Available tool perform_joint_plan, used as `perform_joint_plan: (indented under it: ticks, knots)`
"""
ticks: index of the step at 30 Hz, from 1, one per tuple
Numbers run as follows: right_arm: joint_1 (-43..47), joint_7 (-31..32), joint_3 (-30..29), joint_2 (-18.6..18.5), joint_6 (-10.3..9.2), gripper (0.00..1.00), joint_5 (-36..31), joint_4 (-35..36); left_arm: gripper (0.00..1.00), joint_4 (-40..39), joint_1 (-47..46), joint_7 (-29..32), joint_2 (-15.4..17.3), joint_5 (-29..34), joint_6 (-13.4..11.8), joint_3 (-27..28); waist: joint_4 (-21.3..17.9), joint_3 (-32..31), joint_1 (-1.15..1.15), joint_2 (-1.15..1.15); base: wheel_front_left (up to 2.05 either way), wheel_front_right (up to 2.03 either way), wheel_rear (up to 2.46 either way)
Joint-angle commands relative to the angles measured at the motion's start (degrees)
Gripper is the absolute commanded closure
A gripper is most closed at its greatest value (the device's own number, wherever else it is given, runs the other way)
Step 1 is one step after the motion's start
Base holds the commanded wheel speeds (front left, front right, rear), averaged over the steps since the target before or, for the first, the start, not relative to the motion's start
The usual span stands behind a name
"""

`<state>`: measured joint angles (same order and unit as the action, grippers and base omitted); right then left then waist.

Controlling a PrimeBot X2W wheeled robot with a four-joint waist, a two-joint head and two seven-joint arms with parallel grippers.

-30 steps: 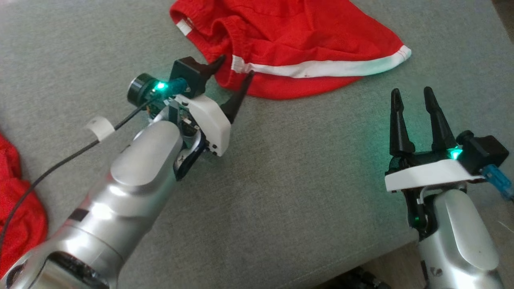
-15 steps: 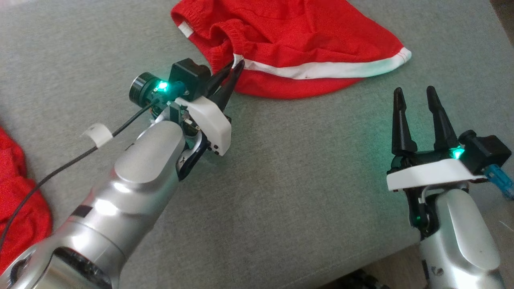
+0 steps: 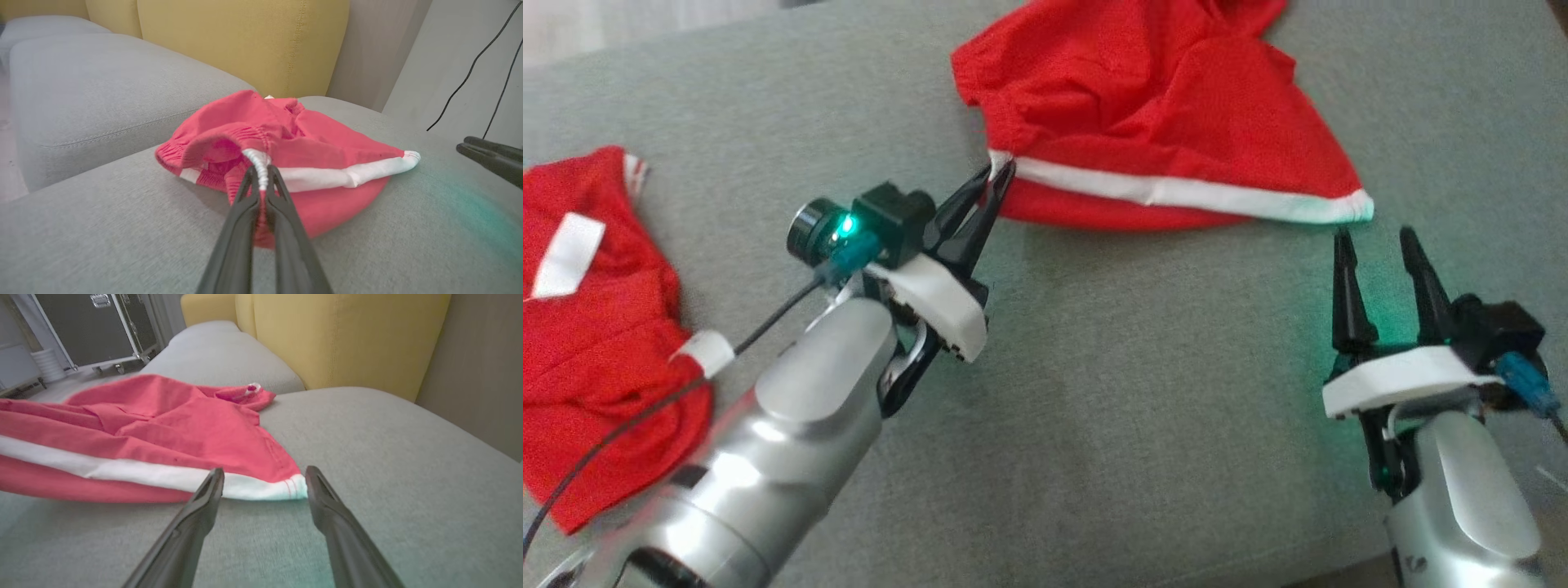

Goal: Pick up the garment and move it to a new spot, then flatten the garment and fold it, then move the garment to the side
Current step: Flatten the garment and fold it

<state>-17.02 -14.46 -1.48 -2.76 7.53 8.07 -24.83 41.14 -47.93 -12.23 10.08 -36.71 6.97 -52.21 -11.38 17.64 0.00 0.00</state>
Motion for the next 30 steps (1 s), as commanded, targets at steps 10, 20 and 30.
perform_joint_plan:
  ticks: [10, 20, 30]
  knots:
    - [-4.6, 0.9, -2.7, -0.1, -0.04, 0.0, -3.6, -11.0, 1.0, -6.7, 3.0, -2.0, 3.1, 2.5, -2.9, 0.0, 3.2, -1.2, 0.0, 0.0, 0.0, 0.0, 0.0]
    - [-11.5, 1.5, -7.0, -0.1, -0.04, 0.0, -10.0, -17.7, 1.0, -9.8, 4.3, -2.3, 3.5, 3.3, -4.0, -0.6, 4.6, -0.1, 0.0, 0.0, 0.0, 0.0, 0.0]
    - [-13.3, 0.5, -10.3, -0.1, -0.04, 0.0, -13.1, -20.8, 1.0, -10.8, 5.3, -2.4, 3.2, 3.1, -4.5, -1.0, 5.2, -0.4, 0.0, 0.0, 0.0, 0.0, 0.0]
